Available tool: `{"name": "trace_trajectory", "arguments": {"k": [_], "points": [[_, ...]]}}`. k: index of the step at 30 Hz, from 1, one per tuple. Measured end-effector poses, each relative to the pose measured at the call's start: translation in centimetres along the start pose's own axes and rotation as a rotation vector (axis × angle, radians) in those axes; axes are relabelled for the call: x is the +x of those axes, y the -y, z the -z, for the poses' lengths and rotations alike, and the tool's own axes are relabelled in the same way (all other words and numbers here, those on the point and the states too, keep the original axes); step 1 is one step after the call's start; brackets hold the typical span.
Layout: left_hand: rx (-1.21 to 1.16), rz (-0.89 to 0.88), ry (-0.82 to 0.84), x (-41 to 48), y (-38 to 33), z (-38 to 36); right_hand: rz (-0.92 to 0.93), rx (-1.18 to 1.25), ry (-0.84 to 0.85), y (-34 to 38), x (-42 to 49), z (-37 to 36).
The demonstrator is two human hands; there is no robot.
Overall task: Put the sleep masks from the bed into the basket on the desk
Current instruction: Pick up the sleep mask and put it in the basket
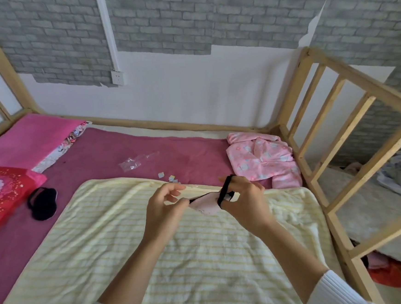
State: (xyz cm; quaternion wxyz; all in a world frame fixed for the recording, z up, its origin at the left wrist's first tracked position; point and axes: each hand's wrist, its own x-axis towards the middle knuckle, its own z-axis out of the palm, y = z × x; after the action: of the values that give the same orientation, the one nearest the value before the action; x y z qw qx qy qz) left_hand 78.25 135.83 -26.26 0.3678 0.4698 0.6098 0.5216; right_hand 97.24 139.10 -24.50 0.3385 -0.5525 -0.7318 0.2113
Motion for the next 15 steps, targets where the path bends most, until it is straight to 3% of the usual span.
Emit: {"name": "trace_trajectory", "arguments": {"k": [3,6,15], "points": [[0.059,-0.112,0.09,-1.6,-1.2,0.4,0.106,-0.149,0.023,0.7,-0.4,-1.3],[0.158,-0.087,0.165,-3.6,-1.7,0.6,0.188,-0.204,0.058,1.4,-1.4,-2.8],[0.332,0.072,-0.088,-10.7,1.0,5.5,0.475,-0.188,0.216,5.1,-6.6,-8.4]]}}
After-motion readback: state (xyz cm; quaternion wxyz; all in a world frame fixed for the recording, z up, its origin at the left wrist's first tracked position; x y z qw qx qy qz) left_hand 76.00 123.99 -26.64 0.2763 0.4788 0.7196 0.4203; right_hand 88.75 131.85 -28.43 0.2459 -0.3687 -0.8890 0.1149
